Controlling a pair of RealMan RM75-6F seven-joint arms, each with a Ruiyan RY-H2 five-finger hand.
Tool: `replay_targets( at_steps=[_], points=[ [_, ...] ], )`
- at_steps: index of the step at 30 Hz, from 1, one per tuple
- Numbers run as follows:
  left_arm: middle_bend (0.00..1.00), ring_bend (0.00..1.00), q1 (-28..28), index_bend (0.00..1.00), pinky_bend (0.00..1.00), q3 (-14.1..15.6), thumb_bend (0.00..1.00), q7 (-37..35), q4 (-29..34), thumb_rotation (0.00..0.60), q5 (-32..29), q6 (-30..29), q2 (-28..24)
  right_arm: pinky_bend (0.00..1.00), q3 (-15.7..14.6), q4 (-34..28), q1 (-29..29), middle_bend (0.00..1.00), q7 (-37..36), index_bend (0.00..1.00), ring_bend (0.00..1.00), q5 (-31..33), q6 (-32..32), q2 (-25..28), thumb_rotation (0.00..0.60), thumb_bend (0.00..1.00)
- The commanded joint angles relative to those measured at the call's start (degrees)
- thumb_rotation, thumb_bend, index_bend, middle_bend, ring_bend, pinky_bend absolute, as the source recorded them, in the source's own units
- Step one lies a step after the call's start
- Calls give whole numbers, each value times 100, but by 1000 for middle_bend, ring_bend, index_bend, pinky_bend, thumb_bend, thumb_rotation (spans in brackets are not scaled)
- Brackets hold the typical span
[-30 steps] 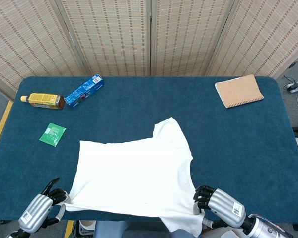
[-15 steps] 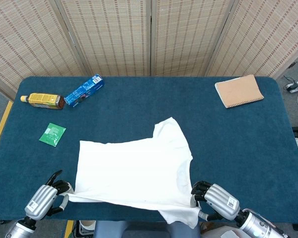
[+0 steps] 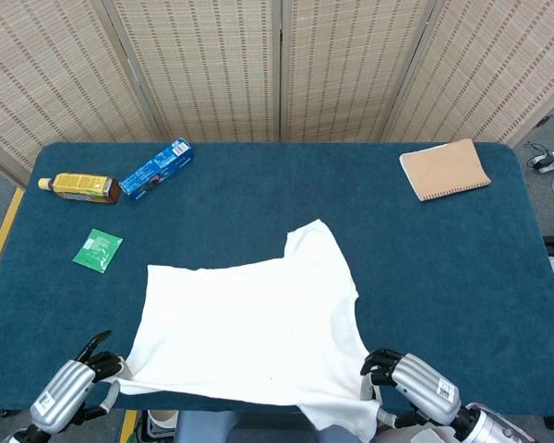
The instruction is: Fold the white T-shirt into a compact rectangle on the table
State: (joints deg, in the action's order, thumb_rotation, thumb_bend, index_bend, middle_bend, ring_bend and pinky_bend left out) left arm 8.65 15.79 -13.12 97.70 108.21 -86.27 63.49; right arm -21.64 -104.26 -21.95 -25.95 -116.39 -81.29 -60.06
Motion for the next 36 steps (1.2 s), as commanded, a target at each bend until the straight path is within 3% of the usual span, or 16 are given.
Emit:
replay_targets(
  at_steps=[1, 8, 27, 36],
  points=[
    [476, 356, -68, 720, 0, 50, 589, -24, 22, 600, 58, -73, -51, 236, -52, -53, 86, 577, 12, 818, 318, -98, -85, 46, 600, 584],
    [476, 355, -107, 719, 0, 15, 589, -6, 29, 600, 28, -48, -74, 236, 47, -20, 215, 579, 146, 818, 318, -6, -127, 56, 600, 594],
    [476, 350, 763, 717, 0, -931, 589, 388, -423, 600, -1227, 1542, 451, 238, 996, 405, 104, 579, 683, 818, 318, 1214, 721, -780, 600, 579],
    [476, 349, 1302, 717, 0, -1412, 589, 605, -815, 600, -1826, 2297, 816, 238, 1466, 591, 210, 575, 1340, 818, 324, 1770, 764, -1306, 600, 579]
  ],
)
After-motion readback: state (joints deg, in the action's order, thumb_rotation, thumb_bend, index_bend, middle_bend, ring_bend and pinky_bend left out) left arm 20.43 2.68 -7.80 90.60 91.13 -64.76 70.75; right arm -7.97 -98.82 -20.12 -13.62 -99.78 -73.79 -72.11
